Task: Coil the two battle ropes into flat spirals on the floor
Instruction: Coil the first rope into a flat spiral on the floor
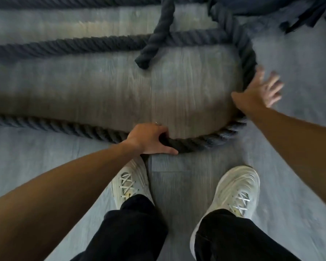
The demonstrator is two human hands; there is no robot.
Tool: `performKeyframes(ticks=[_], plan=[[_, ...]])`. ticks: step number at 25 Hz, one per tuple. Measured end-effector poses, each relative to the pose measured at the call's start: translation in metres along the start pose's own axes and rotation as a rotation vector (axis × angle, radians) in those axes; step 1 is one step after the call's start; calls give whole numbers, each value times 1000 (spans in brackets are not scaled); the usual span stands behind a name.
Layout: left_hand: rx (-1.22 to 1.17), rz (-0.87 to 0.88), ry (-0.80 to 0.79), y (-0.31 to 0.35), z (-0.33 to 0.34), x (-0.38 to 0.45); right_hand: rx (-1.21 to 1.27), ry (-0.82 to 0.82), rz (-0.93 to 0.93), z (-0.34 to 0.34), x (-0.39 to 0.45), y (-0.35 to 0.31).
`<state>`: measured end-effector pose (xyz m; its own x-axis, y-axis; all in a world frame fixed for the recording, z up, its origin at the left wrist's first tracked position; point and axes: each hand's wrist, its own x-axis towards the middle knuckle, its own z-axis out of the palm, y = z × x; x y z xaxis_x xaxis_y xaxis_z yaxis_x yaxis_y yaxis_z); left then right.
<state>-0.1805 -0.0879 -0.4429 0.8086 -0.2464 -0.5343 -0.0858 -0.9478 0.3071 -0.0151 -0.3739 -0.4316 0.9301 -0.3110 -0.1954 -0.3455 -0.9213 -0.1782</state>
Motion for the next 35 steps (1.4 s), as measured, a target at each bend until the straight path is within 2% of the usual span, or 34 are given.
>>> performKeyframes(ticks=[1, 2, 3, 5, 7, 9, 11, 12, 14, 16, 18, 20, 21, 24, 25, 27, 28, 31, 35], plan=[[2, 8, -17, -1, 0, -1, 84, -96, 121, -9, 23, 6], [-20, 18, -21, -2, -1, -1, 137, -209, 145, -14, 40, 13], [-88, 19, -11, -3, -2, -1, 169, -305, 106, -19, 48, 14], [-362, -9, 73, -3, -2, 2, 269, -391, -27, -24, 36, 9], [-473, -81, 323, -5, -6, 8, 294, -471, -199, -20, 10, 3], [-293, -147, 536, -13, -17, 18, 189, -547, -469, -9, -17, -5], [-72, -125, 593, -28, -34, 22, 22, -639, -739, 6, -36, -11], [53, -76, 558, -37, -42, 22, -28, -680, -806, 13, -40, -14], [233, -16, 409, -51, -46, 22, -59, -702, -818, 18, -42, -24], [195, -40, 264, -56, -41, 20, -22, -662, -777, 18, -39, -29], [86, -93, 254, -58, -36, 19, 64, -478, -691, 17, -32, -25], [92, -149, 308, -62, -37, 16, 100, -218, -515, 14, -23, -19], [93, -186, 317, -63, -41, 15, 72, -163, -402, 13, -21, -18], [-67, -394, 245, -56, -57, 21, 115, -299, -139, 14, -32, -21], [-225, -497, 209, -50, -62, 27, 168, -342, -134, 15, -39, -24], [-547, -634, 163, -36, -61, 40, 287, -381, -255, 16, -49, -26], [-603, -636, 166, -28, -55, 47, 337, -402, -319, 12, -51, -26], [-544, -551, 162, -3, -38, 50, 386, -493, -399, -3, -48, -22], [-480, -517, 26, 4, -29, 40, 89, -617, -444, -9, -60, -28]])
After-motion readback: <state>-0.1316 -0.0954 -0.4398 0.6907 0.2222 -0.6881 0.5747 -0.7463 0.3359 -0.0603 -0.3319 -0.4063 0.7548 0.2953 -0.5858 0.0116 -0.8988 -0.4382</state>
